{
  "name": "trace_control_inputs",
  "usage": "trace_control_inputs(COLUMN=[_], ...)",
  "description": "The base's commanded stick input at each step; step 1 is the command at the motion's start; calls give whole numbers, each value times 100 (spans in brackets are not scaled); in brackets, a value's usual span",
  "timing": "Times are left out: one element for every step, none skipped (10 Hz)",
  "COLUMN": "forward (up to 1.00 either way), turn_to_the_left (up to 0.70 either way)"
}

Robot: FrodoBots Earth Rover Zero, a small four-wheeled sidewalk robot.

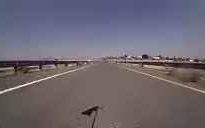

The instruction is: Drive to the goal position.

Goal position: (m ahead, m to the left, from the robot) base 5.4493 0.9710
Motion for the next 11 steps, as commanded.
trace_control_inputs(forward=[100,100,100,100,100,100,100,100,100,100,100], turn_to_the_left=[-1,-1,-1,-1,-1,-1,-1,-1,-1,-1,-1])
